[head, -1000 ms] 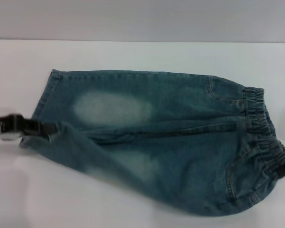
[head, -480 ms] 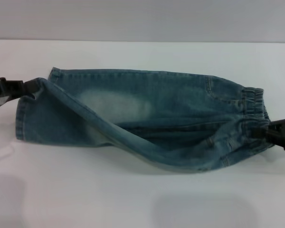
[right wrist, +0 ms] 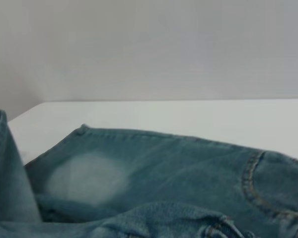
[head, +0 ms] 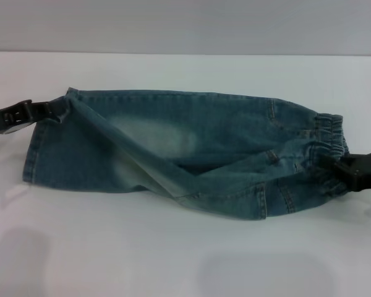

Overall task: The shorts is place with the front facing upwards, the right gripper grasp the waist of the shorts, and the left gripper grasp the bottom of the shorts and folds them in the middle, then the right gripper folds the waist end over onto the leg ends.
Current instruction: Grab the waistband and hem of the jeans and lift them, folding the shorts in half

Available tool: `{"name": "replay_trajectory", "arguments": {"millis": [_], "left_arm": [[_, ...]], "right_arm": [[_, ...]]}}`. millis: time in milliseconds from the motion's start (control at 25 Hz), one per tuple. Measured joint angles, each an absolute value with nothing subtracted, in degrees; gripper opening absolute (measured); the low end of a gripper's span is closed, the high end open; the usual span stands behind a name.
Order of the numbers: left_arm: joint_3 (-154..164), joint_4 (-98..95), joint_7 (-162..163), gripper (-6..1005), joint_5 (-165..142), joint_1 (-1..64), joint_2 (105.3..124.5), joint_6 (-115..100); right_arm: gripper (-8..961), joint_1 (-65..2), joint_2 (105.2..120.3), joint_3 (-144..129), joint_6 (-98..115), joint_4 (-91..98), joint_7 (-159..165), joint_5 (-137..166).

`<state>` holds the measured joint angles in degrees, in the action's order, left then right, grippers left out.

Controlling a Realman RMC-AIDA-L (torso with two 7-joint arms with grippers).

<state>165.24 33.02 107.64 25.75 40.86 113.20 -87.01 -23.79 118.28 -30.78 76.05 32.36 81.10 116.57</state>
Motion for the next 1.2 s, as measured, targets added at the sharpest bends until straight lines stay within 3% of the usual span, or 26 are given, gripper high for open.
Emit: {"name": "replay_trajectory", "arguments": {"millis": [600,1200], "left_arm": [[165.24,32.99,101.98,117,25.43,43.72,115.75,-74.80],[165.24,33.55,100.36,122,25.56,44.37,115.32,-70.90]], "right_arm": [[3,-24.00,118.35,-29.20,71.18,25.62,71.21,105.79],[4,-23.33,118.21,-28.60,73.56,26.11,69.87,99.59]]}}
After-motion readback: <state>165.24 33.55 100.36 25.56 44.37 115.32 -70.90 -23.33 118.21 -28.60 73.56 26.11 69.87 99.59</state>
